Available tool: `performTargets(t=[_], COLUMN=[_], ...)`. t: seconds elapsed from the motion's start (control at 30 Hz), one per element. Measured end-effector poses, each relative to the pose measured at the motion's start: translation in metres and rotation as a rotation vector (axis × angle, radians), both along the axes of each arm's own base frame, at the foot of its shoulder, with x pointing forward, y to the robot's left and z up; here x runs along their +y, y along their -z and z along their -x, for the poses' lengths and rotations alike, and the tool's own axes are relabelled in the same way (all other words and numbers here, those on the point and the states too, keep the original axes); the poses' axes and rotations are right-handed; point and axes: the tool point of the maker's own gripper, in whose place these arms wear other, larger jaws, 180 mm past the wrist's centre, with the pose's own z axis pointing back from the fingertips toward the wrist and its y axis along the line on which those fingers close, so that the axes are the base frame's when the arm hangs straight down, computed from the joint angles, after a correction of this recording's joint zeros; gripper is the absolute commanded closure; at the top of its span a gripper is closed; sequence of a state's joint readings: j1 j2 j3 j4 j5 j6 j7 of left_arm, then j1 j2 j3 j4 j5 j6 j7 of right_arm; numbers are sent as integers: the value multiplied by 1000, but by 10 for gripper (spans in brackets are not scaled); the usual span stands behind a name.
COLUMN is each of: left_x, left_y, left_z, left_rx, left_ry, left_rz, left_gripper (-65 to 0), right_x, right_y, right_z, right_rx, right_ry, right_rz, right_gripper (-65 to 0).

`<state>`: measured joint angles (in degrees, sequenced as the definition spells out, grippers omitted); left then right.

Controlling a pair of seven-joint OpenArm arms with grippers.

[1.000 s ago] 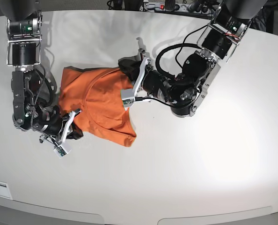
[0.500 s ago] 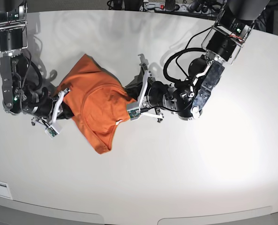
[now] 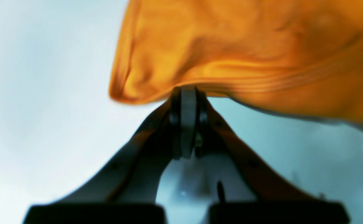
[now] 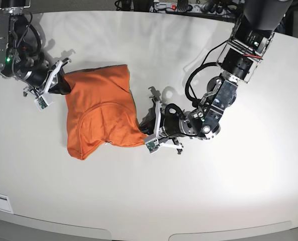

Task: Fold the T-shirt properly
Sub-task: 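Release the bundle and lift both grippers away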

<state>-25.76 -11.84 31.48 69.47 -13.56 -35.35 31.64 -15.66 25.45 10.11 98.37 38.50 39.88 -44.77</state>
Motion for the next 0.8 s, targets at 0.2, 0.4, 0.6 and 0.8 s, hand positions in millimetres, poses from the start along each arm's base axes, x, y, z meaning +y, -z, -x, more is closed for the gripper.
performTargets(t=[0.2, 0.4, 0.6, 0.8], left_x=[-24, -18, -27, -29], left_y=[-3, -14, -61, -126], left_z=[-5, -11, 15, 39], left_rx=[-24, 39, 225, 381], left_ry=[14, 13, 90, 227], left_rz=[-8, -124, 27, 405], left_gripper=[0, 0, 0, 0], right_x=[10, 1, 7, 1], right_y=[-2, -39, -85, -117], right_z=[20, 7, -3, 6], right_rx=[-4, -123, -226, -207], right_ry=[59, 88, 132, 148], right_rz=[-37, -21, -254, -461], right_gripper=[0, 0, 0, 0])
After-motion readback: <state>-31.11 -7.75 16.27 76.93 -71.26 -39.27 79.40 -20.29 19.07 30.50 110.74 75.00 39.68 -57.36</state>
